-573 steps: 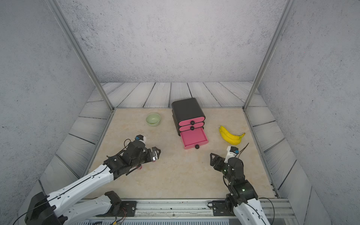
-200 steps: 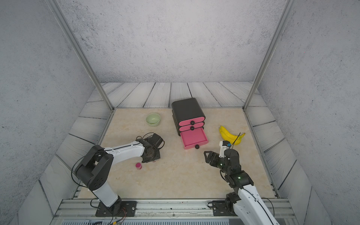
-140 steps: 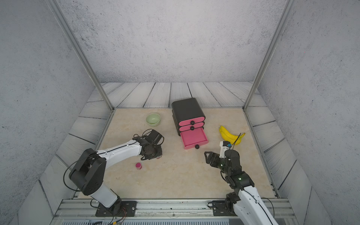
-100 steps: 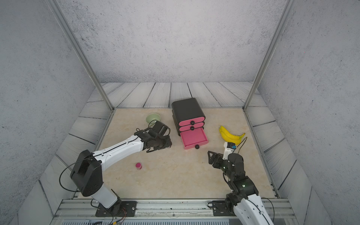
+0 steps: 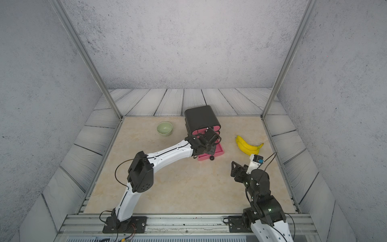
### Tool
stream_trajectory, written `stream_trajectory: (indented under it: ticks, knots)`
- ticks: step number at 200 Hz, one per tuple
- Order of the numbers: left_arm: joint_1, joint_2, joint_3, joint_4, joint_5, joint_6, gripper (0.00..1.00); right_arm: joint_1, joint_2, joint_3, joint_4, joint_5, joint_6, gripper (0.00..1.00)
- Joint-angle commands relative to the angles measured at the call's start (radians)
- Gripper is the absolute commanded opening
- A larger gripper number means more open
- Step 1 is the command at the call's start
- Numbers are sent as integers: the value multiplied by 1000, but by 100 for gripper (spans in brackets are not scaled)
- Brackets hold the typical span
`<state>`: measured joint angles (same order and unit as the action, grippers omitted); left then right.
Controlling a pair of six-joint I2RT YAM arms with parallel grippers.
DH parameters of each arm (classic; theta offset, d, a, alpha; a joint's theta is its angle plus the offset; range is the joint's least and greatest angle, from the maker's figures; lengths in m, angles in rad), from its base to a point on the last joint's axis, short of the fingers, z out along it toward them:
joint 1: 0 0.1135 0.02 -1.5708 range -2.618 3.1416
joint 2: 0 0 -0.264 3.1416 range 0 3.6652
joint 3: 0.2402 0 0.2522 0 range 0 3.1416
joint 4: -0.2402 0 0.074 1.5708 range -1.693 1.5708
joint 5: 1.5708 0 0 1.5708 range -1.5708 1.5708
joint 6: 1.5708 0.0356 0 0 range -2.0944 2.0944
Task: Put the paint cans in the drawer according to color
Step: Place the paint can in the drawer.
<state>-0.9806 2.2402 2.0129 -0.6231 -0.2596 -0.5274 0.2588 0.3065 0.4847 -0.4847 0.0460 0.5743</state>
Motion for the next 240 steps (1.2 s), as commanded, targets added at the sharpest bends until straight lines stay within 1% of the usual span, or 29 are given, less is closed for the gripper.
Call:
stream_trajectory:
  ticks: [1,22,36,72,108,116,126,149,162,173,183,199,213,228,231,240]
  knots:
    - [0,78,109,-36,-100,81,32,1,2,40,-47,37,-48,77]
    - [1,179,243,-95,-96,90,33,1,2,57,-66,44,-66,78]
    - [0,219,289,-111,-86,90,34,2,3,64,-72,45,-74,78]
    - [4,252,298,-116,-52,75,39,2,3,64,-72,46,-82,78]
    - [19,253,299,-135,-11,53,52,1,2,59,-70,43,-77,78]
    - [18,241,299,-140,-7,53,54,1,3,58,-70,42,-73,78]
    - [19,218,298,-146,12,54,56,1,3,55,-68,38,-72,78]
    - [19,129,286,-172,67,43,55,1,3,48,-62,30,-60,78]
    - [17,46,256,-202,93,37,54,2,2,37,-49,19,-43,78]
    - [19,-49,177,-204,94,32,54,1,2,20,-28,-6,-22,78]
    - [18,-166,43,-156,87,25,54,1,5,-10,8,-41,8,78]
    - [18,-387,-259,-16,57,0,54,2,28,-73,109,-143,77,78]
    - [21,-583,-531,112,7,-30,54,2,78,-143,269,-266,155,78]
    - [39,-761,-770,183,-41,-73,55,0,180,-214,503,-388,251,78]
    - [47,-801,-817,193,-46,-81,56,1,206,-225,548,-410,266,78]
    - [79,-895,-936,198,-50,-103,62,3,296,-243,679,-481,294,78]
